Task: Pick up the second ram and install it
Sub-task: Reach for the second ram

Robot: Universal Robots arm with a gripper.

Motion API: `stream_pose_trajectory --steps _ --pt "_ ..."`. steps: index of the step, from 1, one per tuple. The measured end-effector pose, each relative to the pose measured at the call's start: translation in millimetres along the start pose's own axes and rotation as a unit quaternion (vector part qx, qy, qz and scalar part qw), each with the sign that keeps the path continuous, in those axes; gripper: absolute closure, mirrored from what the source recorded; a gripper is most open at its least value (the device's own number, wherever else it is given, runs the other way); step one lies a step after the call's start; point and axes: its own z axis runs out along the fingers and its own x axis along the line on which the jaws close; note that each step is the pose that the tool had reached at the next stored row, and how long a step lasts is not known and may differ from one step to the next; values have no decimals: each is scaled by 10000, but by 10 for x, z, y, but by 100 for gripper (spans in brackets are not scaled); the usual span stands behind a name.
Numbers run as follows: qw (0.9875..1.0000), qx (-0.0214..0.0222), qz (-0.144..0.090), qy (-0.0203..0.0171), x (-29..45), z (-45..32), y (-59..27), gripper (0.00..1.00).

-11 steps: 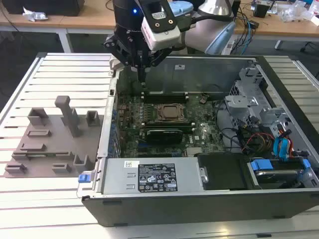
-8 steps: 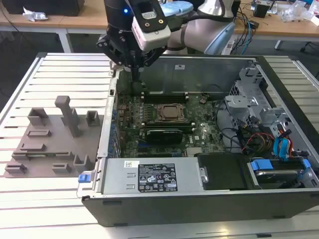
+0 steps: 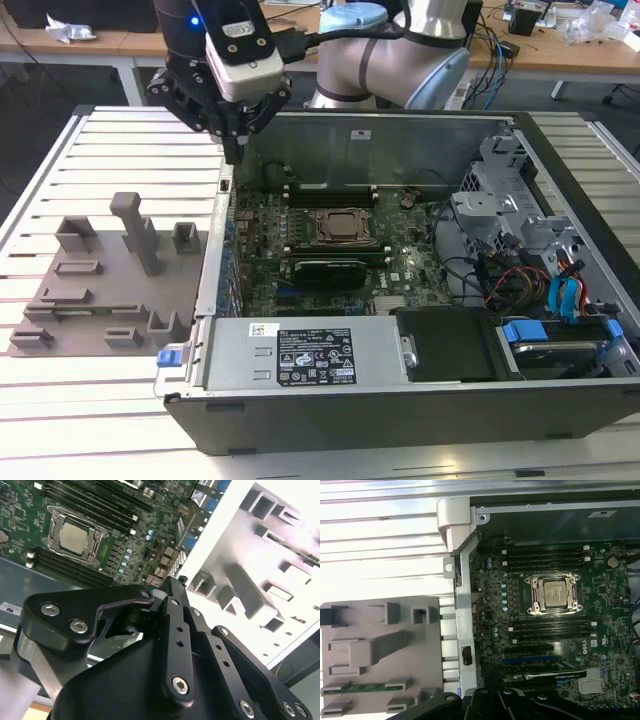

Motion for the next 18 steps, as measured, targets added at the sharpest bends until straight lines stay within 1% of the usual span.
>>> stream_pose_trajectory --steps 3,5,6,7,9,11,12,14,16,18 --pt "10000 0 0 0 121 -2 -9 90" --pt "10000 0 0 0 240 -3 -18 90" --pt "10000 0 0 0 314 -3 -24 90" --pt "10000 0 0 0 357 -4 -27 90" --pt "10000 0 0 -1 395 -3 -30 90" --pt "10000 0 0 0 458 -2 -35 90" --pt "10000 0 0 0 501 -1 -38 90" --pt "10000 0 0 0 548 1 -42 90" --pt "10000 0 0 0 639 8 -49 90" --pt "10000 0 0 0 765 11 -58 90"
